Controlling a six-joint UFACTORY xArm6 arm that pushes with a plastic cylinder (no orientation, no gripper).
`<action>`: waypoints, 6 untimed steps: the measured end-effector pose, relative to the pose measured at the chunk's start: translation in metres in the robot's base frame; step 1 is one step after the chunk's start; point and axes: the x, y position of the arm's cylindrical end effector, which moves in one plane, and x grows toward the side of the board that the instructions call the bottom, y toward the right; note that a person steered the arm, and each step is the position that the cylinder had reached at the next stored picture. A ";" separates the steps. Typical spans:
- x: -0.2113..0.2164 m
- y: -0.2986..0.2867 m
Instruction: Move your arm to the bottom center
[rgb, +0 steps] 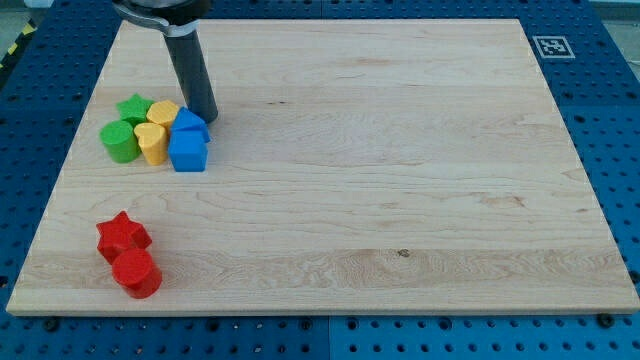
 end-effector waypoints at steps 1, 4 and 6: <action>0.000 0.000; 0.005 0.066; 0.036 0.086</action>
